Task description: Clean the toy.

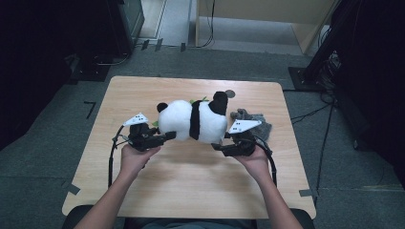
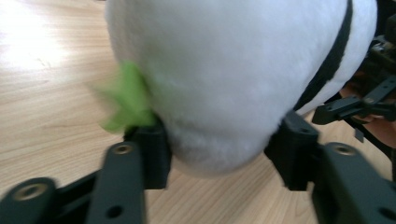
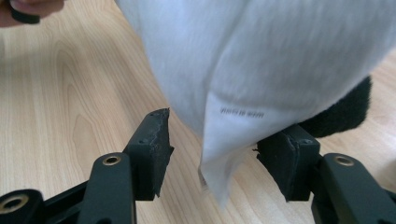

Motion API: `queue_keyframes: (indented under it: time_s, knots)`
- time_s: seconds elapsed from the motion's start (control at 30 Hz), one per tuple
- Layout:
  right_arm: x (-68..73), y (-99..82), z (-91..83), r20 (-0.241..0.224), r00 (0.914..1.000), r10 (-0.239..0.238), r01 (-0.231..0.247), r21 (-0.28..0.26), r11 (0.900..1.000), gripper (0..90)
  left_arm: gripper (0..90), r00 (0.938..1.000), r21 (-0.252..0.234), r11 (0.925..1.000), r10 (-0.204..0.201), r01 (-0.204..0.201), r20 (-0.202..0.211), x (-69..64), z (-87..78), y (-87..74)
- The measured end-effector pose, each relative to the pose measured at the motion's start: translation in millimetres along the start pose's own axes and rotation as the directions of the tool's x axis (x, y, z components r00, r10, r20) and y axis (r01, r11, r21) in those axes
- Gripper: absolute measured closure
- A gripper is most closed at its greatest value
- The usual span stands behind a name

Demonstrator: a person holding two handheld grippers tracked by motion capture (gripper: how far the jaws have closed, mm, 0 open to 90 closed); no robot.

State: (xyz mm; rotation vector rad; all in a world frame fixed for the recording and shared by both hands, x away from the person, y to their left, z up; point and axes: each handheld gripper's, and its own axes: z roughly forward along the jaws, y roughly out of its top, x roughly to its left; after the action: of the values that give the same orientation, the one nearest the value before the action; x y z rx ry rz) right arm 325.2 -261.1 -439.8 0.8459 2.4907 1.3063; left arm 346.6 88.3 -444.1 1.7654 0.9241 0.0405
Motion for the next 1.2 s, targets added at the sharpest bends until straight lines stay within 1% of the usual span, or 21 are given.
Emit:
queue_keyframes:
  time_s: [0.03,0.1,0.17,0.27,0.3,0.33,0.37,0.4,0.43,0.47,0.5,0.57,0.67,0.7,0.83,0.93,1.03,1.07,1.1,1.2]
  knots:
    - [0.1,0.4,-1.6,0.000,1.0000,0.002,-0.002,-0.008,1.0000,45.0,42.2,1.0000,-0.004,1.0000,-0.002,0.002,-0.001,-0.1,-0.5,-0.1]
    - [0.3,0.8,-4.7,-0.007,1.0000,0.004,-0.004,-0.018,0.9998,45.6,38.3,0.9998,0.005,0.9998,0.018,-0.018,-0.007,-1.0,-0.7,-0.7]
    - [1.4,1.3,-6.9,-0.004,1.0000,-0.003,0.003,-0.022,0.9998,45.6,36.1,0.9989,0.032,0.9987,0.039,-0.038,-0.027,-1.9,0.3,-1.9]
    - [3.4,2.4,-10.2,0.001,1.0000,-0.006,0.006,-0.042,0.9991,45.5,35.7,0.9974,0.072,0.9961,0.054,-0.050,-0.049,-2.0,3.1,-3.8]
    - [3.2,2.6,-10.4,0.004,1.0000,-0.006,0.006,-0.043,0.9990,45.4,36.1,0.9971,0.086,0.9952,0.052,-0.047,-0.056,-1.6,4.4,-4.5]
    - [2.6,2.2,-9.6,0.006,1.0000,0.001,0.000,-0.033,0.9995,45.4,36.3,0.9978,0.110,0.9934,0.039,-0.033,-0.054,0.0,6.0,-5.2]
    - [1.2,1.2,-7.3,0.002,1.0000,0.006,-0.006,-0.018,0.9998,45.8,36.6,0.9985,0.145,0.9893,0.020,-0.013,-0.051,1.9,8.1,-6.4]
    - [0.2,-0.6,-4.5,-0.014,0.9999,0.009,-0.009,-0.004,0.9999,46.7,36.9,0.9983,0.171,0.9853,0.018,-0.009,-0.055,3.0,10.9,-9.0]
    - [0.0,-1.5,-2.9,-0.020,0.9997,0.010,-0.010,-0.006,0.9999,46.3,36.6,0.9968,0.179,0.9836,0.036,-0.023,-0.071,3.5,12.3,-11.7]
    - [0.2,-1.1,-1.5,-0.013,0.9998,0.013,-0.013,0.005,0.9999,46.2,36.7,0.9967,0.179,0.9835,0.036,-0.022,-0.073,4.3,12.9,-13.3]
    - [0.1,-1.2,-0.3,-0.011,0.9999,0.007,-0.007,0.005,1.0000,45.8,36.6,0.9972,0.170,0.9853,0.026,-0.014,-0.070,5.4,12.5,-14.0]
    - [-1.0,-1.6,0.7,-0.016,0.9997,0.019,-0.019,0.001,0.9998,45.9,36.2,0.9976,0.161,0.9870,0.012,-0.001,-0.069,7.2,11.8,-14.5]
    - [-3.2,-2.4,0.6,-0.021,0.9993,0.032,-0.032,0.000,0.9995,46.1,36.0,0.9973,0.158,0.9873,0.021,-0.009,-0.071,7.3,11.2,-15.3]
    - [-3.8,-2.6,0.5,-0.020,0.9993,0.032,-0.032,0.001,0.9995,46.0,35.7,0.9970,0.160,0.9870,0.028,-0.016,-0.072,7.3,10.9,-15.3]
    - [-5.5,-3.0,-1.3,-0.015,0.9994,0.032,-0.032,0.006,0.9995,44.9,34.5,0.9963,0.150,0.9884,0.034,-0.022,-0.079,9.1,8.3,-15.3]
    - [-7.5,-3.2,-4.4,-0.007,0.9993,0.037,-0.037,0.000,0.9993,43.3,34.2,0.9959,0.120,0.9924,0.038,-0.028,-0.082,9.5,3.4,-13.9]
    - [-11.0,-3.2,-9.7,0.006,0.9990,0.044,-0.044,-0.022,0.9988,42.9,33.7,0.9962,0.071,0.9972,0.029,-0.023,-0.082,9.7,-2.8,-10.3]
    - [-12.3,-3.4,-11.7,0.010,0.9988,0.047,-0.047,-0.029,0.9985,43.0,33.4,0.9963,0.057,0.9981,0.030,-0.025,-0.081,9.6,-3.6,-9.5]
    - [-13.4,-3.5,-13.7,0.014,0.9985,0.052,-0.051,-0.034,0.9981,42.9,33.1,0.9957,0.054,0.9980,0.038,-0.034,-0.085,9.4,-3.8,-9.0]
    - [-17.9,-4.3,-18.9,0.034,0.9980,0.053,-0.052,-0.049,0.9975,42.7,32.3,0.9929,0.074,0.9956,0.065,-0.058,-0.100,7.9,0.1,-7.4]
